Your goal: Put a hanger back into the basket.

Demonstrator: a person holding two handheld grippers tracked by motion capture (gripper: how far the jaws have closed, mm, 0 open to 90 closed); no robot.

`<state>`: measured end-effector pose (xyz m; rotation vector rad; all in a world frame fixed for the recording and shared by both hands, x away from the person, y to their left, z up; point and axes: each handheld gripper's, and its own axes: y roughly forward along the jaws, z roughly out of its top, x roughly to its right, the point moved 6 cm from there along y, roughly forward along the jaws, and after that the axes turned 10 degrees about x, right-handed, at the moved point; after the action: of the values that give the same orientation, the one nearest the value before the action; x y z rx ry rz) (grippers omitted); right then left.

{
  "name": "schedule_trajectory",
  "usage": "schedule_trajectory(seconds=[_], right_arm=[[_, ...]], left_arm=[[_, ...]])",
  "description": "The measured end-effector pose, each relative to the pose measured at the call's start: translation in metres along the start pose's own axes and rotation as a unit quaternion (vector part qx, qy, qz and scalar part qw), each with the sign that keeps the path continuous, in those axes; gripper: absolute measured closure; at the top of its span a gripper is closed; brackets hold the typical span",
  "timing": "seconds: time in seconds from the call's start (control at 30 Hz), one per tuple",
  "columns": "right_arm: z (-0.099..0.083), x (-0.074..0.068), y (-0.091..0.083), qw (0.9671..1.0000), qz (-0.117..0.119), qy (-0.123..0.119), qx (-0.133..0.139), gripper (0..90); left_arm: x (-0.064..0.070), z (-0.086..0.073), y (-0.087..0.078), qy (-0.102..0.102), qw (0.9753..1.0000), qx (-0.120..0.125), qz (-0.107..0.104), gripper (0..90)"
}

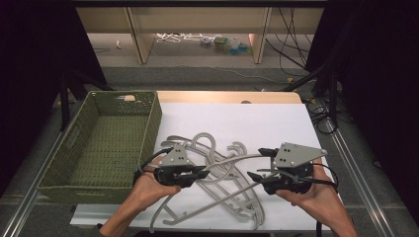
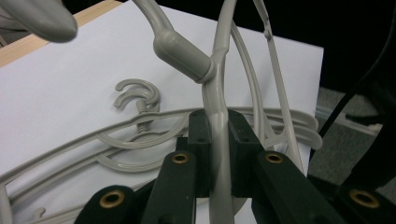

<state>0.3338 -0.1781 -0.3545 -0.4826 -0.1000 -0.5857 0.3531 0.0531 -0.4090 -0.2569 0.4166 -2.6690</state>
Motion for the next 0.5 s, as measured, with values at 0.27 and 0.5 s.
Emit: schedule_trajectory(seconds=[0.27, 0.5], right_arm=[[-0.008, 0.004, -0.013, 0.9986, -0.031, 0.023, 0.036, 28.9], [-0.03, 0.0, -0.016, 0.9984, -0.028, 0.027, 0.041, 23.7]], left_arm=[[-0.016, 0.01, -0.019, -0.064, 0.9974, 0.03, 0.01, 81.8], [-0.031, 0.031, -0.043, -0.106, 0.9918, 0.069, 0.021, 81.7]])
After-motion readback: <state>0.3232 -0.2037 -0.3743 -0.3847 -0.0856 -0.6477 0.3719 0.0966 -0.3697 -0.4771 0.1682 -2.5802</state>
